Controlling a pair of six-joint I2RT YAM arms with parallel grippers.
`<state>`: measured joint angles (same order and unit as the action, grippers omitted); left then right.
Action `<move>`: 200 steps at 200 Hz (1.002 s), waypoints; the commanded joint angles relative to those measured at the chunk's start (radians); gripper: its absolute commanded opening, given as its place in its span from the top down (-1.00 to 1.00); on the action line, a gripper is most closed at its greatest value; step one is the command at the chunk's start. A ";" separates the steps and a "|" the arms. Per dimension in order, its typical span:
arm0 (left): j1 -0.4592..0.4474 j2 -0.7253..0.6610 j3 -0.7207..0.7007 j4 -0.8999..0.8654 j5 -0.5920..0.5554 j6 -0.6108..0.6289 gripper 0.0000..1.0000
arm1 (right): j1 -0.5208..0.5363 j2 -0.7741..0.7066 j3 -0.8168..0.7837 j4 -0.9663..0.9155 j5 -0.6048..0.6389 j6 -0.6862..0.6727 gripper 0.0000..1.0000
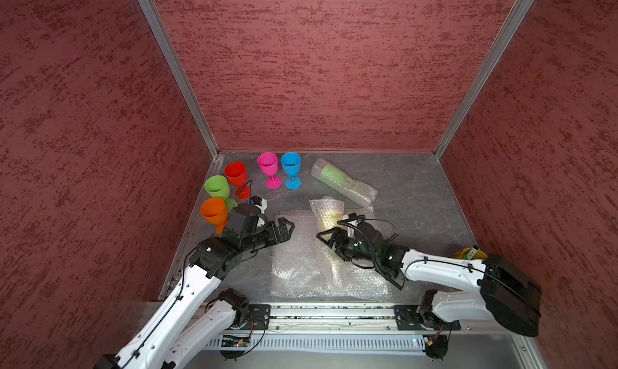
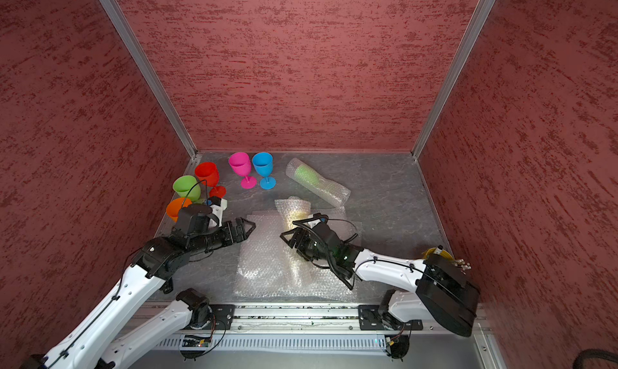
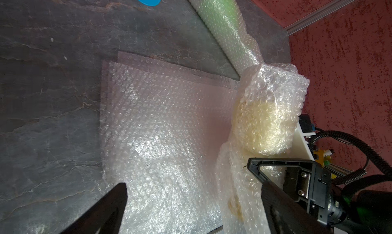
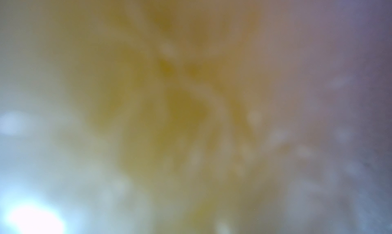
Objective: Unpack wine glasses from bubble wrap
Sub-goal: Place the bubble wrap at the center of the board.
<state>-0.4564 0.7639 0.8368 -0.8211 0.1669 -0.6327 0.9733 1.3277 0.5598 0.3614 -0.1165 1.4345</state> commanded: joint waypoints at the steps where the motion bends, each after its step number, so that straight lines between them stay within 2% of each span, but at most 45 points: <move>1: 0.021 -0.009 -0.022 0.018 0.054 -0.005 -0.99 | 0.026 0.047 0.030 0.075 0.096 0.124 -0.43; 52: 0.073 0.005 -0.058 0.057 0.123 0.007 -0.99 | 0.019 0.117 0.133 -0.132 0.146 0.038 -0.76; 99: 0.150 -0.012 -0.065 0.044 0.183 0.040 -0.99 | -0.008 0.073 0.237 -0.405 0.250 -0.096 -0.77; 118: 0.162 -0.028 -0.073 0.037 0.191 0.045 -0.99 | -0.010 0.066 0.302 -0.523 0.289 -0.211 -0.69; 140: 0.162 -0.035 -0.088 0.043 0.201 0.031 -0.99 | -0.010 0.105 0.345 -0.541 0.191 -0.311 -0.67; 164: 0.162 -0.029 -0.091 0.049 0.207 0.030 -0.99 | 0.003 0.174 0.376 -0.503 0.103 -0.361 -0.75; 200: 0.163 -0.028 -0.085 0.048 0.210 0.035 -0.99 | 0.007 0.295 0.424 -0.484 0.059 -0.408 -0.86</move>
<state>-0.2974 0.7395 0.7498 -0.7918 0.3630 -0.6128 0.9737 1.5555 0.9516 -0.1097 -0.0025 1.0927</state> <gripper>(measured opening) 0.996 0.925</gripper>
